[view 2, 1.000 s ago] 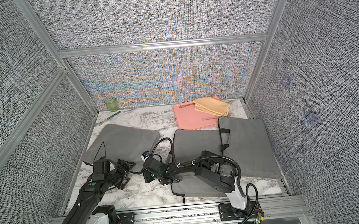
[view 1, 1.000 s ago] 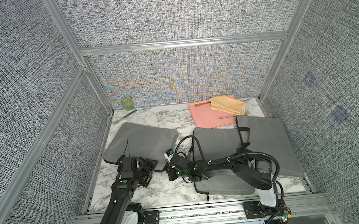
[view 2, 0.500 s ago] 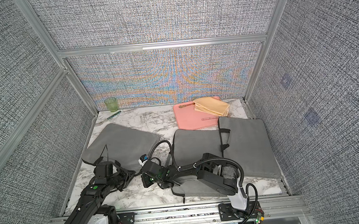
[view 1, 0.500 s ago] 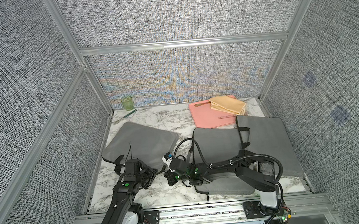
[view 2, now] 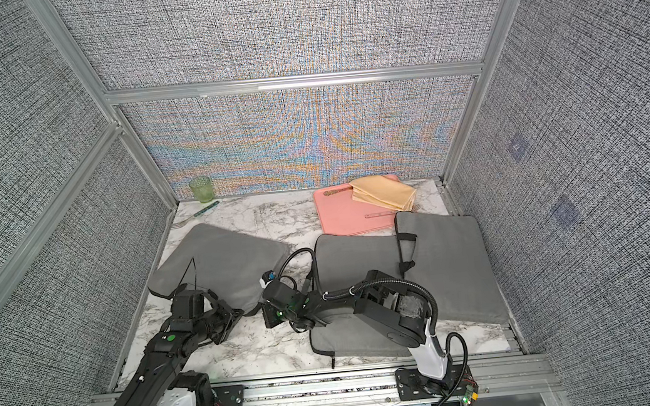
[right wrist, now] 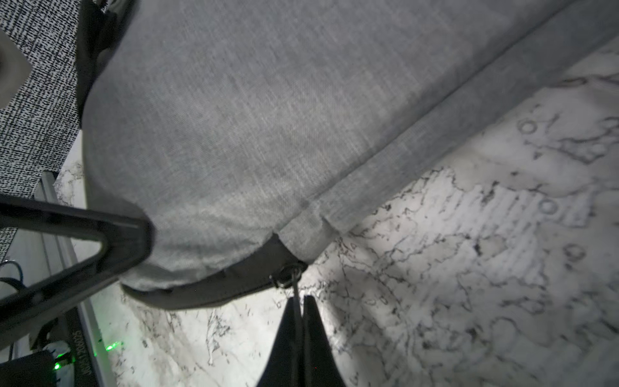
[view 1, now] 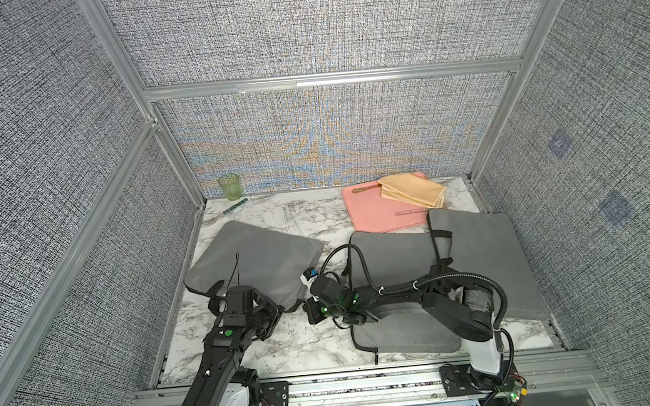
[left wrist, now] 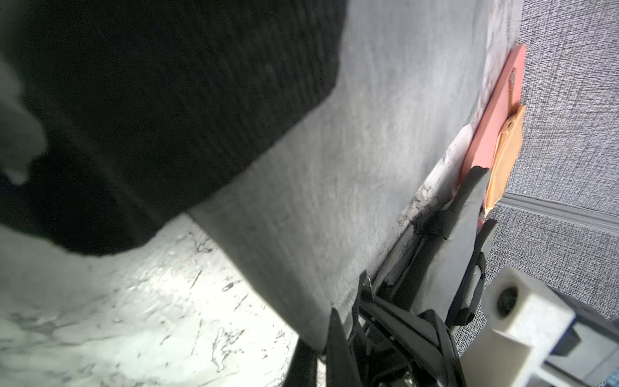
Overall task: Put the mouse into the laptop bag
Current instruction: Zip the zipper on the zippered laptop bag, then adjust the zippered laptop bag at the center of the board.
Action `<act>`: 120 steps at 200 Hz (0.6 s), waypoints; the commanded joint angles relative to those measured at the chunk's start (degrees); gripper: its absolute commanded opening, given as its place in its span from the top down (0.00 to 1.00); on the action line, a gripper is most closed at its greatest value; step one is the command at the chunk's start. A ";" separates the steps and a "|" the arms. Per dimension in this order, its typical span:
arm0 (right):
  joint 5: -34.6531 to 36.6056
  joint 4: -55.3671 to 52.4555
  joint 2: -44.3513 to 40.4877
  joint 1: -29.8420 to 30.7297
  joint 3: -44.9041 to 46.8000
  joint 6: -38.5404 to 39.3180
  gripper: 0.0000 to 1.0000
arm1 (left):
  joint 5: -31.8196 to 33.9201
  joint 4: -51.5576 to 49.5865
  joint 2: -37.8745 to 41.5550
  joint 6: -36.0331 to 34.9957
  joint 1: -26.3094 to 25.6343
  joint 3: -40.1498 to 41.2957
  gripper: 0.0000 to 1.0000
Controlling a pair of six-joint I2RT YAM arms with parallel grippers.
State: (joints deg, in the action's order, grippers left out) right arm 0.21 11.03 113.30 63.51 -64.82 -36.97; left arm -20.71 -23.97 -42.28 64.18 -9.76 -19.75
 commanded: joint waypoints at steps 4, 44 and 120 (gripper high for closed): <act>6.91 -8.57 -1.47 -0.48 -1.16 2.06 1.00 | 0.04 -2.69 0.91 -1.43 0.05 0.01 1.00; 10.08 -12.52 -6.98 -4.89 -0.66 4.48 0.35 | 1.45 -6.84 4.08 -2.33 0.01 1.05 1.00; 6.03 -24.38 11.91 -15.16 -29.31 12.19 0.01 | 4.32 -10.89 4.43 -5.69 0.05 0.35 1.00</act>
State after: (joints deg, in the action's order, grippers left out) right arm 7.68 -6.15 118.98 50.43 -85.93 -28.23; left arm -16.75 -34.70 -36.16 60.18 -9.72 -19.38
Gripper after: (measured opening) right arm 0.989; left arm 0.062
